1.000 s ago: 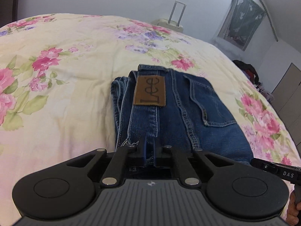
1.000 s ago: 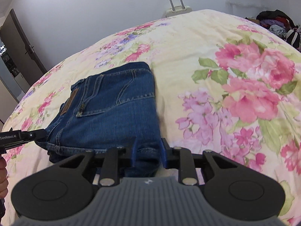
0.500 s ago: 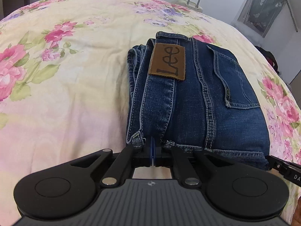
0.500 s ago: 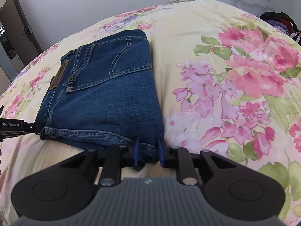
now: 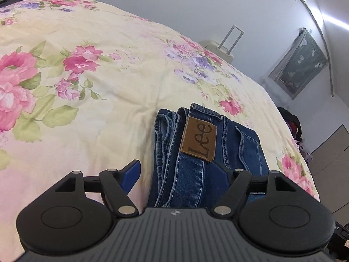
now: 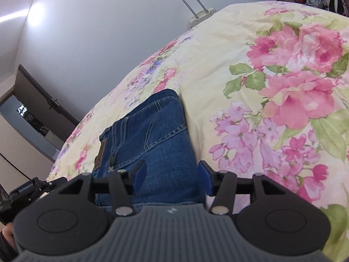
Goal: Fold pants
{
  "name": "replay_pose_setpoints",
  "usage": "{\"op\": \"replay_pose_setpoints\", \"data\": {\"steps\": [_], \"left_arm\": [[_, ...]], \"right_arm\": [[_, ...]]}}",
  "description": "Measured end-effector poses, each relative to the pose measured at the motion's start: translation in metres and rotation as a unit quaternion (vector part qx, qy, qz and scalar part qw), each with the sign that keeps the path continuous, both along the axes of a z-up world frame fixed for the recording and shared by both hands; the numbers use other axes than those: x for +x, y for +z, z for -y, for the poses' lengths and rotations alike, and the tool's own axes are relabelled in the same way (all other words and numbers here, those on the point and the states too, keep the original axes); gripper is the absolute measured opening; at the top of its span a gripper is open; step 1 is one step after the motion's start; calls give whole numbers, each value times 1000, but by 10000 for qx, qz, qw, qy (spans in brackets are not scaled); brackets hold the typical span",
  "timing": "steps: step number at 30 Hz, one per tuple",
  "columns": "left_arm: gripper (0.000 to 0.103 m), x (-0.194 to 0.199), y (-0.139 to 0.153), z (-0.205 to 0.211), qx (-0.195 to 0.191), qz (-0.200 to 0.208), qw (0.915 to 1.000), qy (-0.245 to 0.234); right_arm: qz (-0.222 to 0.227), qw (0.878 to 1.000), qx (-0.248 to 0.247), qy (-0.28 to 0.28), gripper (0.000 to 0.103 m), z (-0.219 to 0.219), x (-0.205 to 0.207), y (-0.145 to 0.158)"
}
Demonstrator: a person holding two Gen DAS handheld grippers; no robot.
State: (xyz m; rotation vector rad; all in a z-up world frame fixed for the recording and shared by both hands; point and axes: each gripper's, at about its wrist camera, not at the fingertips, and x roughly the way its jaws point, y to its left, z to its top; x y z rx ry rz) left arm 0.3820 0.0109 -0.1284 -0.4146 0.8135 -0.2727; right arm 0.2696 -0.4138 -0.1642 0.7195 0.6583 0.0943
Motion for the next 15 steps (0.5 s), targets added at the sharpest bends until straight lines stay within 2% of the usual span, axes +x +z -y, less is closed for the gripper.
{"op": "replay_pose_setpoints", "data": {"steps": [3,6,11,15], "left_arm": [[87,14,-11,0,-187,-47,9998,-107],[89,25,-23,-2,-444,-44,9989,-155],[89,47,-54,-1,-464,-249,9982,-278],[92,60,-73,-6,-769,-230,9956,-488]], "right_arm": [[-62,9995,309,-39,57,5,22,-11],[-192,9981,576,-75,57,9,42,-23],[-282,9955,899,34,56,15,68,-41],[-298,9937,1058,225,52,17,93,-53]]}}
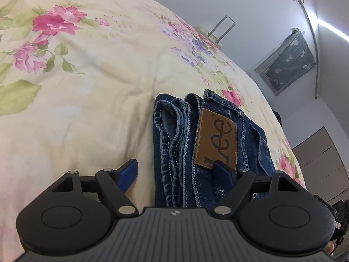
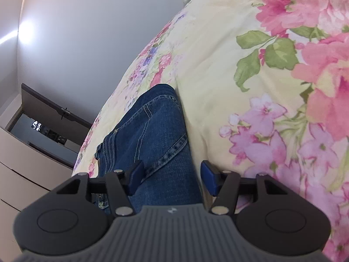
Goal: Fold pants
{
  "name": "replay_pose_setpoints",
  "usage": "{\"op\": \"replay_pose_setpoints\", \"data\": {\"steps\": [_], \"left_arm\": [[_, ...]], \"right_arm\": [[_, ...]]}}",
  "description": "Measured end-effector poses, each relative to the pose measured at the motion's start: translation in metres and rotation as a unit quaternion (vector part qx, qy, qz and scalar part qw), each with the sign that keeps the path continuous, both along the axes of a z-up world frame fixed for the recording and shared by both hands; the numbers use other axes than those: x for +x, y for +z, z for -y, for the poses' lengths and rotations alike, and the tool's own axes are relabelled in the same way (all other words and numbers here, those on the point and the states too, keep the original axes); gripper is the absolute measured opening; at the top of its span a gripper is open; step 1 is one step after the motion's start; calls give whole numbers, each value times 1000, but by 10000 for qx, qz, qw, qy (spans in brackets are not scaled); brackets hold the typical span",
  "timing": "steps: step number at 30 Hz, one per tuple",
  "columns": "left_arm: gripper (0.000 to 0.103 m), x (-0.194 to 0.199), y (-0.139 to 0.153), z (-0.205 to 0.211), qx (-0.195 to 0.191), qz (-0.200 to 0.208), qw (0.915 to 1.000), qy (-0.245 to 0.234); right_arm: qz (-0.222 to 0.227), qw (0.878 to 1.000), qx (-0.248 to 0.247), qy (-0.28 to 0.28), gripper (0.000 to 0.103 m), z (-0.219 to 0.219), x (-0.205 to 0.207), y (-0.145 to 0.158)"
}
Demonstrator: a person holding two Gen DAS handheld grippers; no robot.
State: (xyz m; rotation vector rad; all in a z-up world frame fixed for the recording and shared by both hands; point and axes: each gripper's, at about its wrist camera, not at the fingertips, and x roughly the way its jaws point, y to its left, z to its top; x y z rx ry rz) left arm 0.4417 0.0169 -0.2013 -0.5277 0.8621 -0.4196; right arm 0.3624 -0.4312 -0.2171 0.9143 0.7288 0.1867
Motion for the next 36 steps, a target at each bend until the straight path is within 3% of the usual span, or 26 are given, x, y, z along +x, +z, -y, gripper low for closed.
{"op": "replay_pose_setpoints", "data": {"steps": [5,10,13,21,27,31,34,36], "left_arm": [[91,14,-4,0,-134,46,9998,-160],[80,18,-3,4,-111,45,9996,-239],[71,18,-4,6,-254,-15,9995,-191],[64,16,0,11,-149,-2,9998,-136],[58,19,-2,9,-287,-53,9995,-100],[60,19,-1,7,-321,-27,9994,-145],[72,23,-8,-4,-689,-246,9972,-136],[74,26,-13,-10,-914,-372,9950,-145]], "right_arm": [[-15,9994,264,202,45,1,22,-11],[-17,9988,345,349,42,1,35,-17],[-6,9988,337,352,40,1,35,-17],[32,9992,235,324,38,-1,31,-15],[37,9992,220,322,38,-1,29,-14],[31,9992,238,320,38,-1,30,-15],[32,9991,243,338,38,0,31,-15],[41,9991,236,345,38,-1,30,-15]]}}
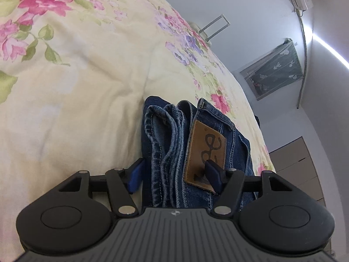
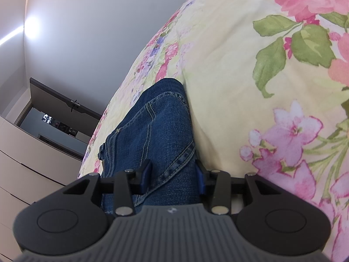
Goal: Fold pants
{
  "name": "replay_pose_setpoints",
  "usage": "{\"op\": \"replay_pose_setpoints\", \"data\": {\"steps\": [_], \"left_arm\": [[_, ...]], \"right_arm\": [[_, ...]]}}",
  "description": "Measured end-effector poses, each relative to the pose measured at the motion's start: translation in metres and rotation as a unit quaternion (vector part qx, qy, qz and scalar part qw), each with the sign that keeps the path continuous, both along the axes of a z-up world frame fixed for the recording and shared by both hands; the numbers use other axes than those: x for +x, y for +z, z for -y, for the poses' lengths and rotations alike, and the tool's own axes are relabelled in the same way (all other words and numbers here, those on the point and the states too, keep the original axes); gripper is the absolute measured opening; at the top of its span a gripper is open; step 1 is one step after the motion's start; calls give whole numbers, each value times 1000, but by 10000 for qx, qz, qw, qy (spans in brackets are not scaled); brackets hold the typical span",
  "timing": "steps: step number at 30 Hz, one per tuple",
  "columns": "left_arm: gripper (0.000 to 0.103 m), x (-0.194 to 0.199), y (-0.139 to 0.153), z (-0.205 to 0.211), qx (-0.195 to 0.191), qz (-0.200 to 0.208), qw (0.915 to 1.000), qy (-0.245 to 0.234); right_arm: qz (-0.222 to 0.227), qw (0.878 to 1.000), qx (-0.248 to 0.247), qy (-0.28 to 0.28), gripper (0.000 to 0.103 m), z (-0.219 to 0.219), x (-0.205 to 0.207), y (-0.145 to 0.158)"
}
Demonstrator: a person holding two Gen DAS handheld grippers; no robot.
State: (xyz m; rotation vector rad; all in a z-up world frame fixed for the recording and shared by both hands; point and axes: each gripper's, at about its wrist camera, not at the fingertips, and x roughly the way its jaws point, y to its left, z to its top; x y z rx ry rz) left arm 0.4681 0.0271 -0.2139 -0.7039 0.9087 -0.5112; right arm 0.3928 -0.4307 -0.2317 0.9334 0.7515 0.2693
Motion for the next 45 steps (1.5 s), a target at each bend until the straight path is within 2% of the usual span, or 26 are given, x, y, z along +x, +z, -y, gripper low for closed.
{"op": "replay_pose_setpoints", "data": {"steps": [2,5,8,13,16,18,20,26,34,40,45], "left_arm": [[79,2,-3,0,-130,-33,9999,-1],[79,2,-6,10,-28,59,9999,-111],[73,0,-3,17,124,212,9995,-205],[42,-5,4,14,149,316,9994,-87],[35,-10,13,18,339,423,9985,-71],[32,-13,20,21,424,476,9979,-84],[30,-16,27,23,490,514,9974,-153],[27,-37,49,23,566,521,9968,-239],[27,-85,89,13,633,484,9962,-342],[26,-120,123,-26,559,544,9964,-336],[26,-141,148,-74,683,624,9955,-214]], "right_arm": [[0,10000,7,0,38,0,0,0],[0,10000,8,-3,38,0,0,0],[0,10000,1,-3,38,0,0,0],[21,10000,-82,-19,34,-2,0,2],[123,9999,-66,-14,25,-3,-2,7],[162,9997,154,-34,21,0,-3,8],[193,9993,304,-41,18,2,-4,12],[446,9987,192,172,16,-5,-16,47],[463,9985,111,271,16,-17,-65,90],[481,9977,346,329,16,-42,-104,122],[545,9963,420,513,16,-86,-122,148]]}}
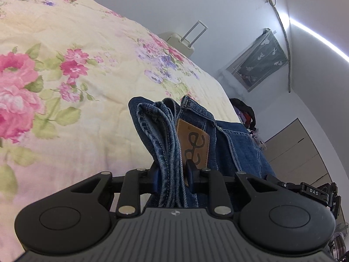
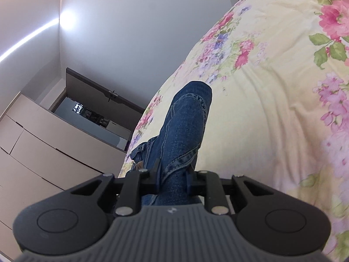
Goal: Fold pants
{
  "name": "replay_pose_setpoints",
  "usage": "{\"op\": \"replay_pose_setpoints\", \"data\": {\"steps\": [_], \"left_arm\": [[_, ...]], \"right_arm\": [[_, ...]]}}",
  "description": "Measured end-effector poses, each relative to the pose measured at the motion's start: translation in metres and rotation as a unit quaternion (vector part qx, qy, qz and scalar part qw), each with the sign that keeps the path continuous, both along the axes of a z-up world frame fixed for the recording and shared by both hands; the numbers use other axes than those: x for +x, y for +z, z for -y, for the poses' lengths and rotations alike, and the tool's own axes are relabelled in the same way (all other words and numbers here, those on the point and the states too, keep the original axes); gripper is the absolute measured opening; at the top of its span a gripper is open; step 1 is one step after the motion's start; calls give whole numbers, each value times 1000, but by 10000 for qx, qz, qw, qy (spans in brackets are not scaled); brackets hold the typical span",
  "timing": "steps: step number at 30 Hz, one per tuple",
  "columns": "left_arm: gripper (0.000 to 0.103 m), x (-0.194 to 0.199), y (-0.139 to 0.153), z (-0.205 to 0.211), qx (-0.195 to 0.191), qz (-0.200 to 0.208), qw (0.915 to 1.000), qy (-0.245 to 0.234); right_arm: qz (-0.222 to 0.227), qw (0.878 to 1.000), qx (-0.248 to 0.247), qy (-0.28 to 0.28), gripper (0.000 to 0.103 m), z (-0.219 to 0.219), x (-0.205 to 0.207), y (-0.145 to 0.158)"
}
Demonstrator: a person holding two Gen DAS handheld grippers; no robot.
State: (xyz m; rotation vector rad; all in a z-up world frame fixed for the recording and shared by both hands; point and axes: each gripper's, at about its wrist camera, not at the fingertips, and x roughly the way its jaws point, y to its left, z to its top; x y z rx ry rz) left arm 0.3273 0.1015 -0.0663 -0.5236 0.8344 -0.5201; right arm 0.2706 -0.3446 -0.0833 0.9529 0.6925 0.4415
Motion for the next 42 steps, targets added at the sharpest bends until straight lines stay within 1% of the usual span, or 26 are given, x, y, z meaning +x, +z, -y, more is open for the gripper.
{"op": "replay_pose_setpoints", "data": {"steps": [3,7,11,14,16,20,23,26,30,32,33,34,35,38,39,41,42], "left_arm": [[26,-7,8,-35,32,-8,9999,100],[25,-4,15,-84,68,-19,9995,293],[25,7,19,-129,280,12,9986,443],[25,16,14,-158,367,-17,9978,553],[25,24,8,-177,375,-56,9972,644],[25,42,-8,-206,339,-103,9962,794],[25,59,-25,-218,314,-156,9957,860],[25,74,-49,-228,235,-282,9951,920],[25,86,-86,-233,276,-495,9942,913],[26,86,-100,-241,172,-487,9942,941],[26,86,-107,-246,36,-536,9937,982],[26,86,-111,-250,-90,-578,9932,1002],[26,86,-114,-252,-128,-583,9932,998],[29,86,-117,-249,12,-516,9942,940],[32,86,-120,-249,21,-539,9940,950],[35,85,-125,-251,-60,-636,9926,1033],[39,84,-124,-251,-46,-661,9920,1071]], "right_arm": [[-62,9998,144,135,16,-34,-3,8],[-115,9988,282,393,16,-82,1,11],[-216,9969,358,672,16,-136,19,9],[-249,9953,368,857,16,-174,36,4],[-267,9941,344,992,16,-200,49,0],[-326,9920,324,1179,16,-237,80,-14],[-358,9912,309,1233,16,-255,108,-28],[-429,9909,251,1253,16,-267,129,-43],[-701,9894,148,1264,16,-273,146,-74],[-833,9885,85,1256,16,-274,151,-91],[-855,9885,65,1244,16,-273,152,-98],[-877,9886,34,1224,16,-271,152,-103],[-915,9886,-45,1198,16,-271,153,-109],[-1005,9865,-547,1173,16,-275,155,-124],[-1055,9854,-674,1153,16,-276,157,-132],[-1194,9854,-573,1067,16,-275,156,-143],[-1239,9851,-563,1049,17,-274,157,-147]]}}
